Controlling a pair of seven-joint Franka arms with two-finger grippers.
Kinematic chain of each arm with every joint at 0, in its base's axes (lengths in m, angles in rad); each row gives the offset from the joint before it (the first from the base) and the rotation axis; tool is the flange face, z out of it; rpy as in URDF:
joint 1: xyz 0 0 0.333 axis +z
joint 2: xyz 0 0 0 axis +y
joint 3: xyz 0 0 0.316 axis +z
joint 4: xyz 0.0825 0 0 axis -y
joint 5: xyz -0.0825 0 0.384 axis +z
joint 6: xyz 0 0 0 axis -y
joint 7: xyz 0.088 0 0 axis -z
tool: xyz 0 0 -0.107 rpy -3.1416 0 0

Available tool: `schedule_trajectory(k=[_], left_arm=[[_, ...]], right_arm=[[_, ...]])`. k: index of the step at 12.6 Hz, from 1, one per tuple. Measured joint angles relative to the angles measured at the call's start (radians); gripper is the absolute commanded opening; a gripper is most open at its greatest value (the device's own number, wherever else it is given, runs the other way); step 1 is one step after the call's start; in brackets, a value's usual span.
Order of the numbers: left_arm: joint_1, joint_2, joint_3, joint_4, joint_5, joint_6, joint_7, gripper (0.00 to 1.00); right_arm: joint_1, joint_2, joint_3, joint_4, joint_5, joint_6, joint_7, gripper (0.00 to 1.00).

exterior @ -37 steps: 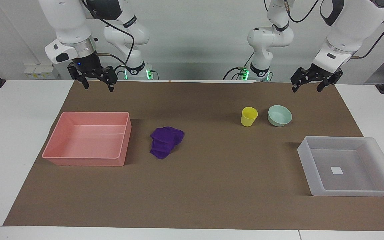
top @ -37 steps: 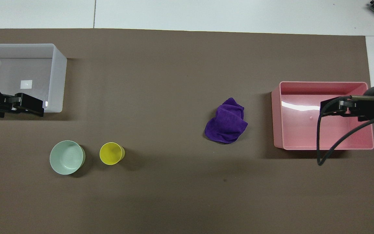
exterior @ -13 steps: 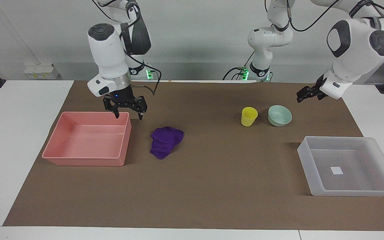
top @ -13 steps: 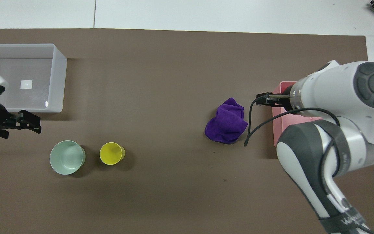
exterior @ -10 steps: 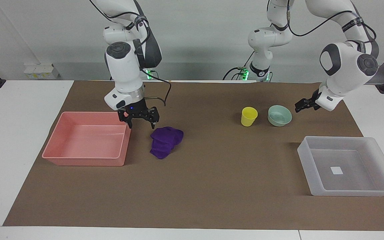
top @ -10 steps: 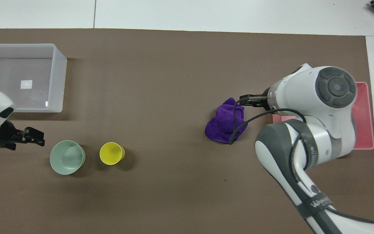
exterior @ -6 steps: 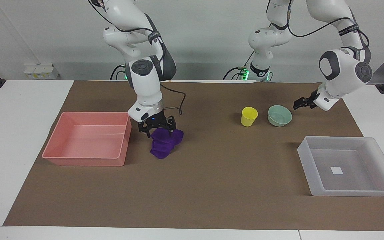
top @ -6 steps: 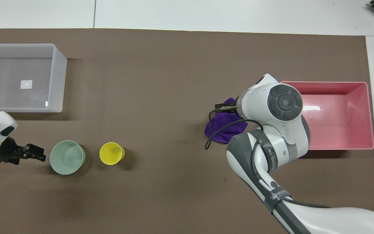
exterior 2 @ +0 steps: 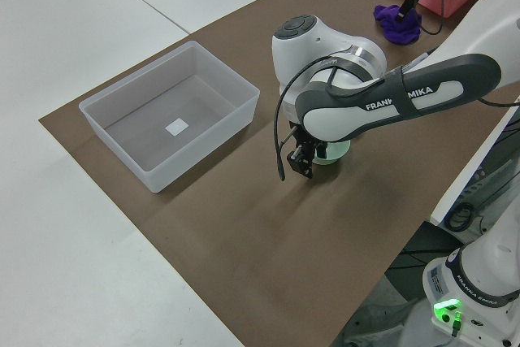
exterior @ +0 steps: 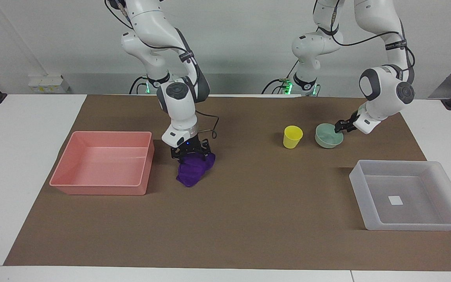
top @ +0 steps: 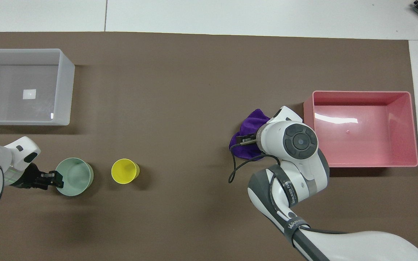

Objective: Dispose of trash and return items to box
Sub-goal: 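Grasp the purple cloth with the right gripper while the left gripper lifts the bowl, then place the bowl in the clear box while the right gripper carries the cloth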

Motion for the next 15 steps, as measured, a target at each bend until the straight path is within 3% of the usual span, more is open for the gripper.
schedule_trajectory(k=[1,2,3,4,5,7,10,13,15], left_arm=[[-0.004,0.0,-0.001,0.0,0.0,-0.001,0.0,0.0],[-0.008,0.0,-0.001,0.001,0.0,-0.001,0.0,0.0],[-0.01,0.0,-0.001,0.005,-0.001,-0.004,0.0,0.0],[-0.012,-0.001,-0.001,0.023,-0.006,-0.032,0.0,0.0],[-0.012,-0.001,0.0,0.059,-0.006,-0.08,0.0,0.0],[-0.01,0.004,0.005,0.19,-0.006,-0.235,0.0,0.0],[-0.006,0.055,0.012,0.469,-0.007,-0.45,-0.001,0.0],[0.044,0.175,0.015,0.737,-0.007,-0.481,-0.002,0.0],[0.084,0.307,0.017,0.873,-0.007,-0.418,0.002,0.0]], right_arm=[[0.001,0.001,0.0,-0.03,0.0,0.045,-0.01,1.0],[0.001,0.001,0.0,-0.049,-0.002,0.068,-0.014,0.82],[0.001,0.001,0.0,-0.055,-0.01,0.077,-0.019,0.4],[0.001,0.001,0.0,-0.056,-0.036,0.079,-0.023,0.18],[0.001,0.0,0.0,-0.056,-0.065,0.082,-0.023,0.05],[0.001,-0.003,0.0,-0.056,-0.089,0.09,-0.023,0.04],[0.001,-0.008,0.0,-0.055,-0.09,0.092,-0.021,0.0],[0.0,-0.016,-0.001,-0.046,-0.09,0.083,-0.002,0.0],[-0.001,-0.041,-0.003,-0.013,-0.09,0.002,0.005,0.0]])
